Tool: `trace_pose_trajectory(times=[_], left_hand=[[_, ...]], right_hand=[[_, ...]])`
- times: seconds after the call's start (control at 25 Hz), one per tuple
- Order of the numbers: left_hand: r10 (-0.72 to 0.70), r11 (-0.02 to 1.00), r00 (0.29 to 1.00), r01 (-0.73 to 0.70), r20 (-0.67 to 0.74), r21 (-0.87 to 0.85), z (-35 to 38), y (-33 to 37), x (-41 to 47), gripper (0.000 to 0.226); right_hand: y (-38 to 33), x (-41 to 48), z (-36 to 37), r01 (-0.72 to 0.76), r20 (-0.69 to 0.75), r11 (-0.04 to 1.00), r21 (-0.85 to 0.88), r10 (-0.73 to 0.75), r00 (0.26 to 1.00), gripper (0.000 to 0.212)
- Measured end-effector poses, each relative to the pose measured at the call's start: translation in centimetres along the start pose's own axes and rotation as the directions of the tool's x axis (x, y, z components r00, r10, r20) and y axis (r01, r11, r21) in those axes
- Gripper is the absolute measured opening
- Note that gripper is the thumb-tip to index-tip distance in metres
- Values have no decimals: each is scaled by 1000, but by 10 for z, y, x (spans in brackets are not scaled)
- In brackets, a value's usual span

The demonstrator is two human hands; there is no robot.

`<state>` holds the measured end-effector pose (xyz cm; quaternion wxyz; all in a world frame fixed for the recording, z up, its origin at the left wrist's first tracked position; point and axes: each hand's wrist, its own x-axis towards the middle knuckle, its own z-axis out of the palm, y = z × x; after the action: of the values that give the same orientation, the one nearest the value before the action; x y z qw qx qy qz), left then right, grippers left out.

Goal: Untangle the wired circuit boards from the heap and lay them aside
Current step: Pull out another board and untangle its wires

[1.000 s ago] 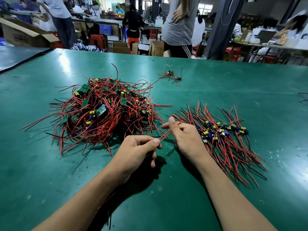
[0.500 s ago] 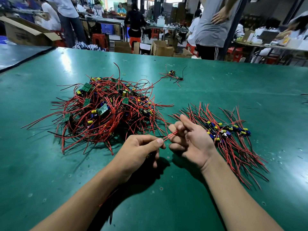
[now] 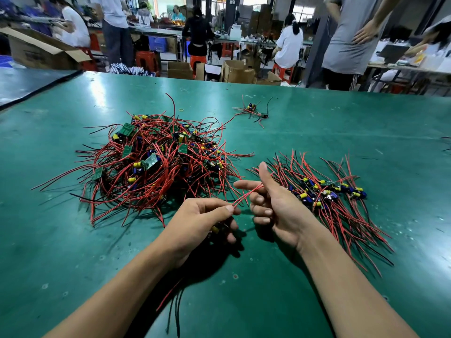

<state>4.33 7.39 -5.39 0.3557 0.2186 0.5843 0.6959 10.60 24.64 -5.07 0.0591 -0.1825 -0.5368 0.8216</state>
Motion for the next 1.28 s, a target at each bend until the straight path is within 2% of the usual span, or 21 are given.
trace_pose_trajectory(times=[0.12, 0.2, 0.28, 0.44, 0.52, 0.6, 0.64, 0.72, 0.8, 0.84, 0.88, 0.92, 1.0, 1.04, 1.08, 1.12, 1.2, 1.28], left_hand=[[51, 998, 998, -53, -45, -38, 2, 3, -1, 17], [123, 991, 990, -126, -76, -40, 2, 6, -1, 16], [205, 979, 972, -206, -110, 4, 1, 10, -1, 15], [288, 957, 939, -287, -189, 32, -3, 16, -2, 15], [309, 950, 927, -311, -212, 21, -5, 18, -1, 14], [305, 949, 923, -316, -234, -12, -6, 19, 0, 14], [302, 949, 920, -315, -249, -13, -6, 19, 1, 13], [291, 951, 916, -309, -277, -21, -5, 18, 1, 12], [268, 951, 914, -301, -303, -67, -4, 17, 2, 10], [267, 950, 909, -304, -319, -72, -3, 16, 2, 9], [276, 947, 901, -314, -334, -65, -4, 16, 2, 8], [288, 944, 896, -325, -339, -58, -4, 15, 3, 8], [289, 945, 908, -322, -305, -64, -6, 13, 1, 12], [260, 953, 928, -292, -268, -86, -7, 14, 0, 14], [211, 963, 952, -241, -223, -120, -7, 14, 0, 17], [143, 972, 975, -171, -171, -161, -6, 14, -1, 18], [-23, 978, 998, 12, -53, -206, -3, 16, -2, 22], [-155, 973, 987, 162, 51, -163, -3, 16, -3, 34]], right_hand=[[2, -3, -1, 45, 56, 993, -107, -39, 998, 67], [5, -6, 2, 91, 91, 961, -261, -69, 993, 58], [9, -8, 8, 161, 75, 887, -433, -143, 987, 52], [15, -10, 16, 322, 91, 745, -583, -334, 938, 16], [15, -14, 15, 355, 140, 706, -612, -345, 928, 8], [16, -17, 18, 350, 200, 668, -656, -293, 935, 10], [18, -18, 22, 362, 220, 618, -698, -297, 929, 13], [25, -19, 30, 429, 242, 493, -757, -398, 885, 27], [29, -20, 35, 514, 248, 430, -742, -537, 807, 32], [30, -20, 36, 533, 225, 433, -727, -583, 780, 33], [30, -19, 36, 526, 182, 477, -704, -595, 783, 33], [28, -19, 36, 508, 132, 578, -638, -569, 812, 33], [20, -17, 36, 419, 49, 850, -319, -427, 903, 26], [16, -17, 34, 331, 56, 937, -113, -326, 944, 23], [11, -18, 31, 235, 100, 972, 28, -237, 966, 22], [9, -20, 27, 162, 173, 985, 66, -171, 970, 21], [6, -24, 21, 63, 339, 997, 32, -70, 938, 19], [6, -27, 19, 2, 450, 1000, 0, -2, 893, 22]])
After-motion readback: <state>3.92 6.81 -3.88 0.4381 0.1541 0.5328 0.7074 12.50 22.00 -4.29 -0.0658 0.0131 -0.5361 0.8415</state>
